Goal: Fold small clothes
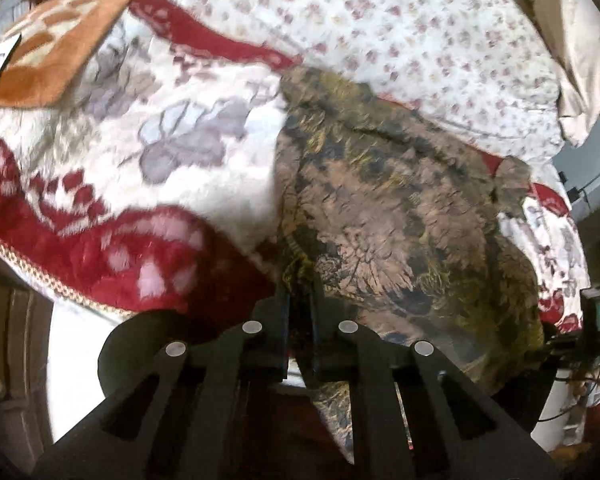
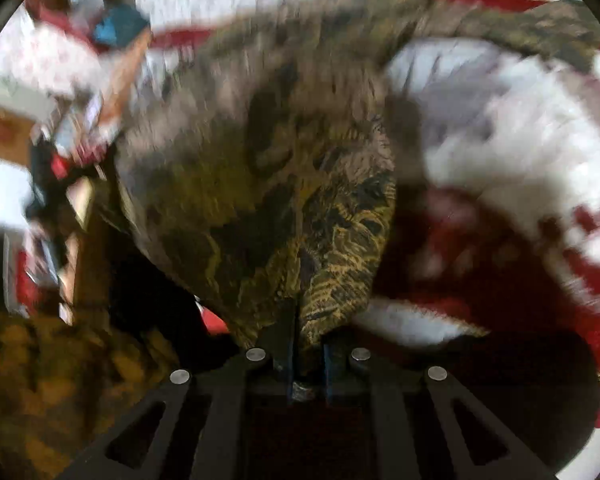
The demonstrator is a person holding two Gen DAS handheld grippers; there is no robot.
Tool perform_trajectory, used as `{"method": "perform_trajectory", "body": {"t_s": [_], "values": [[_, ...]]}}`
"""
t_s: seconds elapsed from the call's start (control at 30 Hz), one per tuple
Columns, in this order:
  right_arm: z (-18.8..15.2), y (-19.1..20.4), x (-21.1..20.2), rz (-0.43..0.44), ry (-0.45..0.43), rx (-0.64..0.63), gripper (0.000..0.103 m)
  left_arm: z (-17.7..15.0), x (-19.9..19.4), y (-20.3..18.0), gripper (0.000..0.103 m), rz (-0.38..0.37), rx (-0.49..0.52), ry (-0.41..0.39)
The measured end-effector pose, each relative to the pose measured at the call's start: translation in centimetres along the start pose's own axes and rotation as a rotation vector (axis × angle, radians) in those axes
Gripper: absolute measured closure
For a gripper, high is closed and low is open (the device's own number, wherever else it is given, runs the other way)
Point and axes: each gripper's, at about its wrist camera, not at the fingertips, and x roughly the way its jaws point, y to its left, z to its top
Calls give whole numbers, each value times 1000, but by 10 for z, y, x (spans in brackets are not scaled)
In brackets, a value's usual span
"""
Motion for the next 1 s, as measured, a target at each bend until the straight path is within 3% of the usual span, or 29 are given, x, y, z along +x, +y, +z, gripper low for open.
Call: {"method": "perform_trajectory", "body": {"t_s": [0.03,0.1,0.13,0.2,0.23,0.3,0.37,0.43,0.57,0.77,0.93,1.0], "values": [[3,2,11,-17,55,-14,94,1,4,1,95,13,5,23],[10,0,7,-34,59,-16,85,1,7,0,93,51,22,31],[14,-3,-1,-39,31,-9,81,3,6,-3,92,75,40,24],[24,-14,-30,-53,-63,23,54,6,3,-9,80,96,65,3],[31,-23,-48,-81,-133,50,51,9,0,-10,77,111,73,-17],[46,-44,-76,-151,-246,98,49,18,-8,-12,58,149,87,-63],[69,-74,-100,-248,-360,171,49,29,-13,-18,49,144,100,-107],[97,-113,-120,-344,-489,275,49,40,-11,-25,46,124,106,-125],[156,-170,-136,-348,-613,398,49,65,3,-46,46,60,102,-140],[248,-247,-131,-462,-654,566,47,99,50,-94,46,-27,134,-100],[302,-294,-117,-559,-630,659,47,114,90,-123,46,-23,195,-67],[316,-308,-108,-598,-597,679,38,119,105,-130,46,-23,206,-48]]}}
